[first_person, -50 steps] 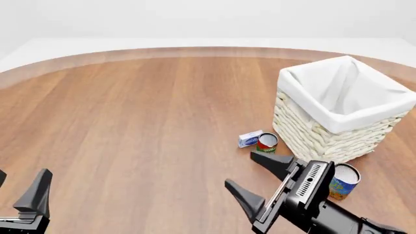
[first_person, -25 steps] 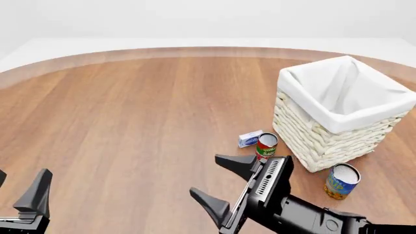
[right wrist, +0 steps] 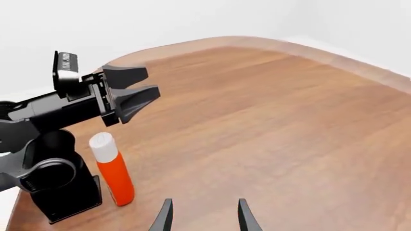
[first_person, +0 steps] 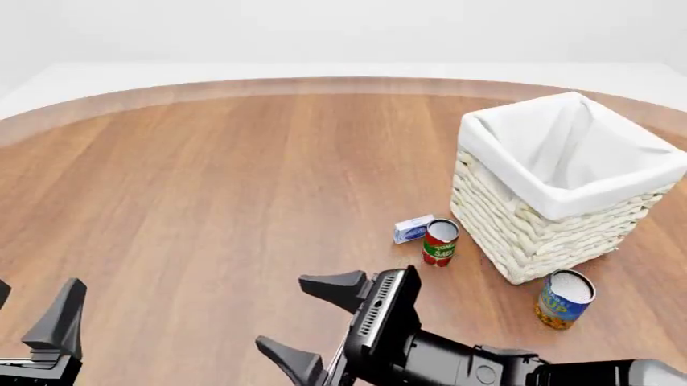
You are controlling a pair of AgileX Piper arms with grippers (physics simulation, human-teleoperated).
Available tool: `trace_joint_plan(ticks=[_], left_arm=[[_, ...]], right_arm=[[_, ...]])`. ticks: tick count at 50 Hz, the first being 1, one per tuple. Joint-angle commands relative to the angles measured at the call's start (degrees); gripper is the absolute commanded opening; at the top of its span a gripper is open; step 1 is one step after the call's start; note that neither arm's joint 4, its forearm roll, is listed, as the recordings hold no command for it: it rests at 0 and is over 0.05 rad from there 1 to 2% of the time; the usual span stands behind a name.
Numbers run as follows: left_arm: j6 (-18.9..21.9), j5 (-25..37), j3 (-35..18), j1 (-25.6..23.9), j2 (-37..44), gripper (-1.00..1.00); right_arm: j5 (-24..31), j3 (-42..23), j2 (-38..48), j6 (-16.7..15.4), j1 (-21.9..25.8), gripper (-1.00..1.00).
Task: Pick up the ketchup, and put it in the basket.
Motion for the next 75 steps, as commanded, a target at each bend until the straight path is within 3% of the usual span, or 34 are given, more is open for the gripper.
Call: trace_joint_plan(ticks=[1,25,35,36,49,50,75], left_arm=[[0.0,0.0,0.0,0.0,0.0,1.0],[0.0,0.0,0.0,0.0,0.0,1.0],[0.0,0.0,0.0,0.0,0.0,1.0],[0.0,0.0,0.0,0.0,0.0,1.0],[0.0,0.0,0.0,0.0,0.0,1.0],[0.0,0.0,0.0,0.0,0.0,1.0],[0.0,0.0,0.0,0.0,0.0,1.0]], right_arm=[[0.3,-3.1,3.8,1.8,3.6,1.0],[3.3,-8.5,7.8,5.4,7.5,1.0],[6.6,-13.1,11.1,6.6,9.7,1.0],[9.7,-18.1,15.5,8.5,12.8,1.0],[10.5,-19.2,16.0,9.1,13.6,1.0],[12.5,-21.1,17.6,8.1,12.9,1.0],[16.0,-25.7,22.2,11.9,15.4,1.0]])
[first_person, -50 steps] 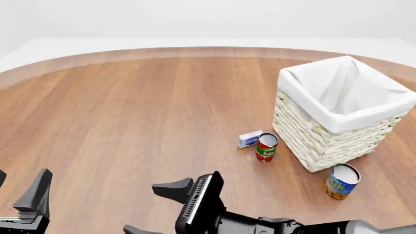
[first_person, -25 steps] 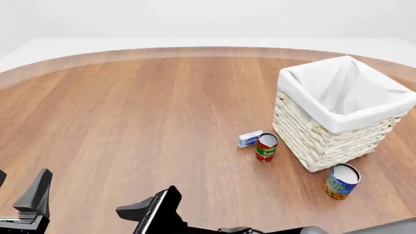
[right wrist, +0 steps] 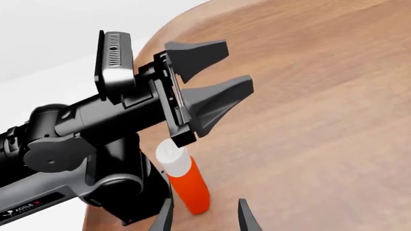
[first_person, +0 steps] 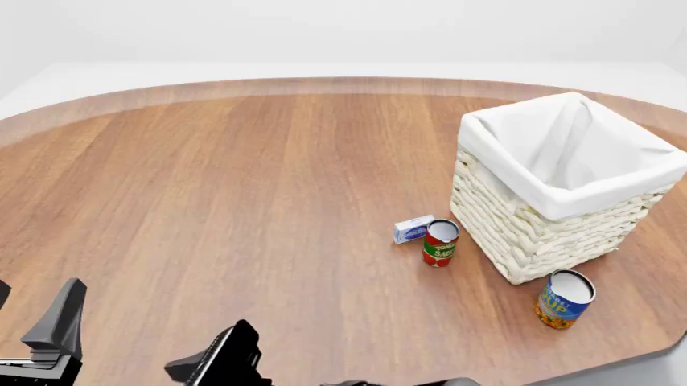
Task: Pick up the ketchup, and put it in the basket.
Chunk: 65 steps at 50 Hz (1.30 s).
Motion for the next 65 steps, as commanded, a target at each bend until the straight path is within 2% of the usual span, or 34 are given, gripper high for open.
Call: trace_joint_plan(ticks=[1,32,65], left_arm=[[0.0,0.0,0.0,0.0,0.0,1.0],[0.0,0.0,0.0,0.0,0.0,1.0],[0.0,0.0,0.0,0.0,0.0,1.0]], right_arm=[[1.5,-2.1,2.4,1.3,1.3,1.0],[2.1,-3.4,1.6,2.4,3.9,1.0],[2.5,-6.7,5.1,4.1,4.2,1.0]])
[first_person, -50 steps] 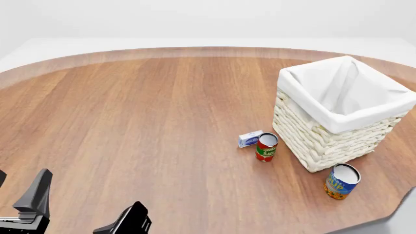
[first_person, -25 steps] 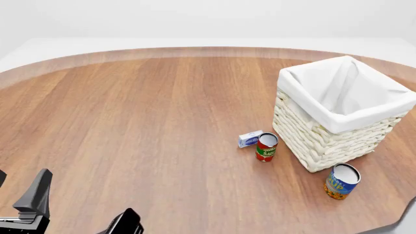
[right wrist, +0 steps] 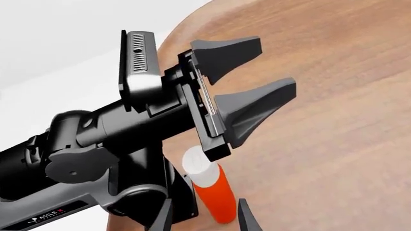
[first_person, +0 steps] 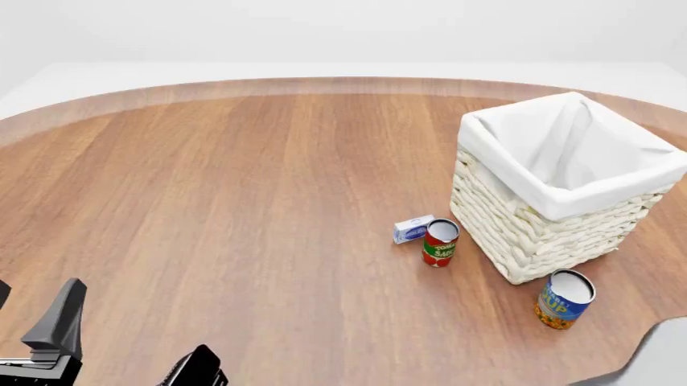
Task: Pick up the ketchup, and put it in the basket.
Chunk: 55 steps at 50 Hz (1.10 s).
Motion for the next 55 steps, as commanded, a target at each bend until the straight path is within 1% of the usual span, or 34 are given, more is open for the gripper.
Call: trace_joint_plan(ticks=[1,19,45,55], left_arm=[[0.0,0.0,0.0,0.0,0.0,1.0],[0.0,0.0,0.0,0.0,0.0,1.0],[0.0,0.0,0.0,0.0,0.0,1.0],[0.0,0.0,0.0,0.0,0.0,1.0]], right_arm=[[0.1,-0.7,0.8,0.7,0.5,1.0],[-0.5,-0.7,0.3,1.4,1.5,1.0],[0.5,-3.6,2.0,1.7,0.4,1.0],[0.8,-4.6,2.6,2.2,1.1,1.0]])
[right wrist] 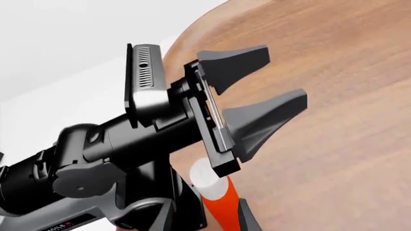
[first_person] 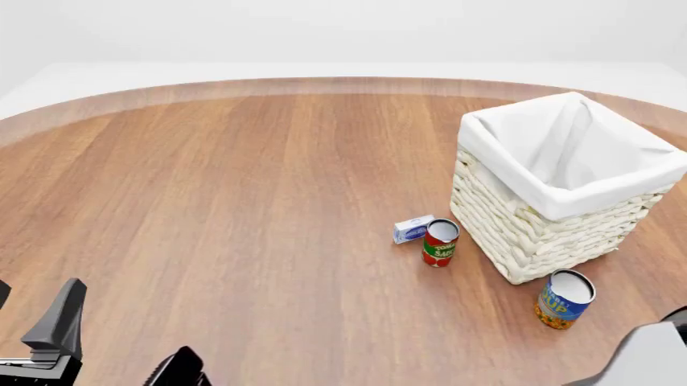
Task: Pick up the ketchup, and put it in the basket.
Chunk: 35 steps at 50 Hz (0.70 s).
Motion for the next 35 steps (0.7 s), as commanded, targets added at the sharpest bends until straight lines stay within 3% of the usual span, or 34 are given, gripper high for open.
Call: trace_joint_plan(ticks=[1,35], left_arm=[[0.0,0.0,0.0,0.0,0.0,1.0],[0.0,0.0,0.0,0.0,0.0,1.0]], right_arm=[[0.6,-1.2,0.7,0.3,0.3,1.0],[0.4,-5.9,6.1,2.0,-0.6,1.0]])
